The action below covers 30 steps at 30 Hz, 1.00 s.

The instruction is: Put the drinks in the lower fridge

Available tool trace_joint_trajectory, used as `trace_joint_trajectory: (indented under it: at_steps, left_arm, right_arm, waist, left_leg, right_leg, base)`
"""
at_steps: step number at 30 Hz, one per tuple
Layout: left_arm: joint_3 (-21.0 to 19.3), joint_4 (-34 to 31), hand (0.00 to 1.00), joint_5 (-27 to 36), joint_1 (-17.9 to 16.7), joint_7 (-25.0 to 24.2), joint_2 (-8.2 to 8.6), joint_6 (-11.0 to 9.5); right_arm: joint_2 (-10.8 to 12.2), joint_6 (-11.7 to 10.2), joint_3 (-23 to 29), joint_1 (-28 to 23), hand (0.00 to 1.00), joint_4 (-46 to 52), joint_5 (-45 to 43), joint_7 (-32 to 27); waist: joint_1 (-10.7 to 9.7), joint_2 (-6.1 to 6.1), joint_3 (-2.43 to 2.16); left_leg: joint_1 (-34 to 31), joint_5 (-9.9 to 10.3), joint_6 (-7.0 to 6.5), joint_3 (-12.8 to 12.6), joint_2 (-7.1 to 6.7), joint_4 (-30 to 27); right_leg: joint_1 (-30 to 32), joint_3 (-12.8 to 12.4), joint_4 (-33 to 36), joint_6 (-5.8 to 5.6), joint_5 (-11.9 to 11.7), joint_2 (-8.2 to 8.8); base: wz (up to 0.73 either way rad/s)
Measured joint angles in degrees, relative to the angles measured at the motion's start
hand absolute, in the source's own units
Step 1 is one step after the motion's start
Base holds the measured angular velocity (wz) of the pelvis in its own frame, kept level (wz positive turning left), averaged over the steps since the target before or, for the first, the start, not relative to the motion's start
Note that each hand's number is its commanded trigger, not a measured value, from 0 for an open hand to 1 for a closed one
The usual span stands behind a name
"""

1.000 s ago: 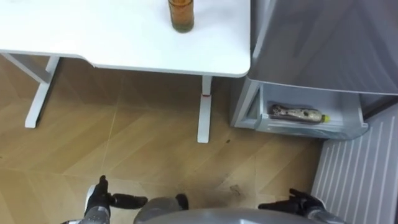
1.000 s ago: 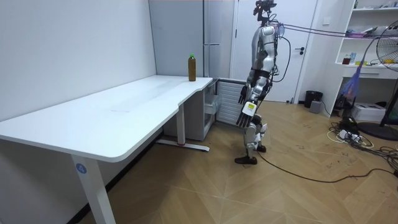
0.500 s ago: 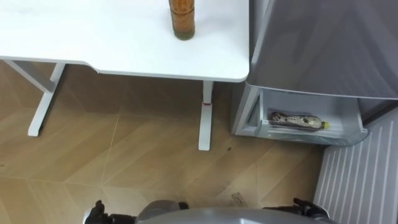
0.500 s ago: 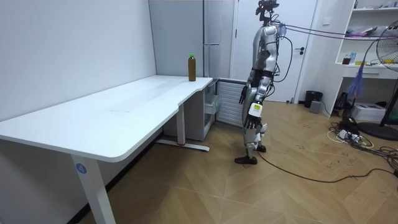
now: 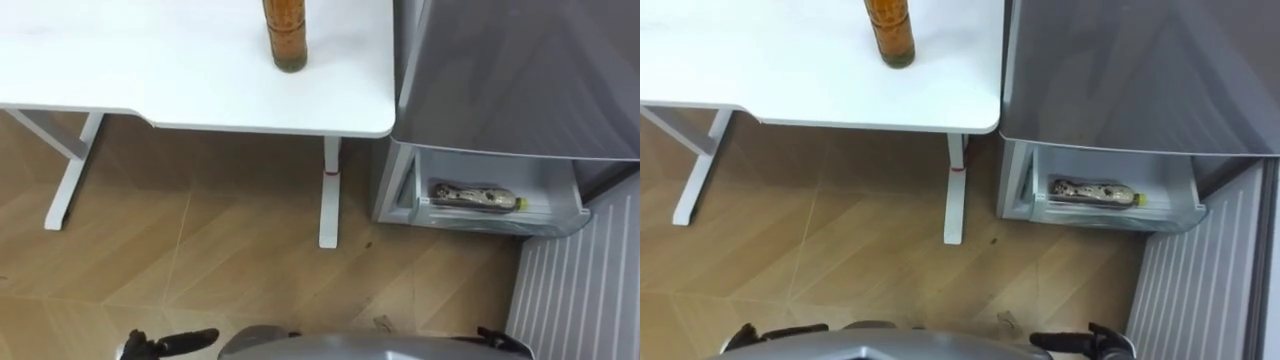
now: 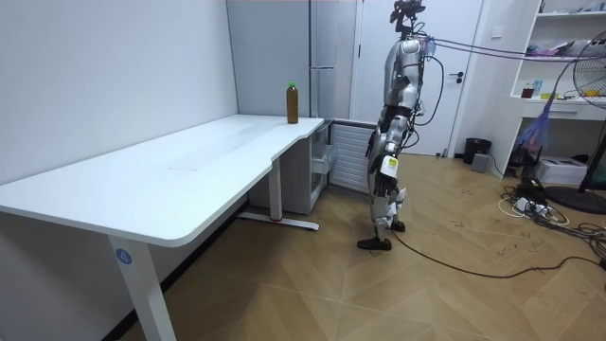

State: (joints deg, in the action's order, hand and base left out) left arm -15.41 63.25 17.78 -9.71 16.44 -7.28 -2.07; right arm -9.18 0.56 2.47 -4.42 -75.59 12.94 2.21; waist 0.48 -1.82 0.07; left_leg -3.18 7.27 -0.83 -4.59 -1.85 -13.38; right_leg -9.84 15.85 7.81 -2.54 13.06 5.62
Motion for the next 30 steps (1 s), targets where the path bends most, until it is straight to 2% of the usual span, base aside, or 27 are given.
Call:
trace_joint_trajectory:
  at_steps: [4,8,13,16,19,21,26,30]
  left_arm:
    - [-3.9,-1.6,0.00,0.9,1.4,6.5,-0.31,-1.2]
    - [-4.7,-5.8,0.00,2.6,2.1,11.9,-0.28,-3.2]
    - [-4.5,-17.1,0.00,2.9,2.4,18.2,-0.18,-4.9]
    - [-4.2,-27.3,0.00,1.7,2.4,21.6,-0.18,-6.9]
    - [-3.3,-36.0,0.00,1.0,2.4,23.1,-0.09,-8.0]
    - [-2.3,-39.2,0.00,-1.3,2.4,23.4,-0.16,-8.7]
    - [-1.0,-48.3,0.00,-6.0,2.4,22.7,-0.12,-9.0]
    - [0.0,-54.0,0.00,-7.5,2.5,21.4,-0.11,-9.3]
  right_arm:
    - [-0.1,0.3,1.7,-0.5,0.00,-0.1,-1.6,-1.1]
    - [-0.1,-0.1,2.1,-0.9,0.00,0.0,-1.6,-2.1]
    - [-0.1,-0.5,2.1,-1.2,0.00,0.1,-1.7,-2.4]
    - [-0.1,-0.8,2.1,-1.2,0.00,0.1,-2.0,-2.4]
    - [-0.2,-1.4,2.1,-1.4,0.00,0.0,-2.5,-2.4]
    - [-0.2,-1.8,2.1,-1.2,0.00,0.0,-2.5,-2.3]
    - [-0.2,-2.1,2.1,-1.4,0.00,-0.2,-2.1,-2.1]
    - [-0.2,-2.5,2.2,-1.3,0.00,-0.3,-2.2,-1.6]
  waist:
    - [-0.1,0.28,0.10]
    - [0.1,0.53,0.11]
    - [0.7,0.84,-0.20]
    - [1.1,0.91,-0.46]
    - [1.1,1.06,-0.43]
    - [1.0,1.27,-0.38]
    - [0.8,1.20,-0.21]
    - [-0.4,1.18,-0.04]
  left_leg:
    - [0.0,0.0,-0.01,0.0,0.02,-0.3]
    - [-0.1,0.0,-0.04,0.1,0.04,-0.3]
    - [-0.4,0.0,-0.05,0.5,-0.06,-0.3]
    - [-0.4,0.0,-0.05,0.9,-0.14,-0.3]
    - [-0.5,0.0,-0.04,1.6,-0.34,-0.2]
    - [-0.5,0.0,-0.05,1.7,-0.38,-0.3]
    - [-0.7,0.0,-0.04,2.0,-0.51,-0.3]
    - [-0.6,0.0,-0.07,2.1,-0.62,-0.3]
  right_leg:
    - [-0.1,-0.1,0.0,0.01,0.0,-0.02]
    - [0.2,-0.2,0.0,-0.05,0.1,-0.04]
    - [0.5,-0.3,0.1,-0.05,0.1,-0.02]
    - [0.3,0.0,0.3,-0.05,0.1,-0.05]
    - [0.1,0.1,0.2,-0.05,0.1,-0.04]
    - [0.0,0.2,0.1,-0.05,0.1,-0.02]
    - [-0.1,1.1,0.1,-0.05,0.1,0.00]
    - [-0.2,1.3,0.2,-0.06,0.1,0.10]
  base:
    - [0.00]
    - [0.00]
    - [0.00]
    - [0.04]
    - [0.09]
    - [0.02]
    - [0.06]
    - [0.02]
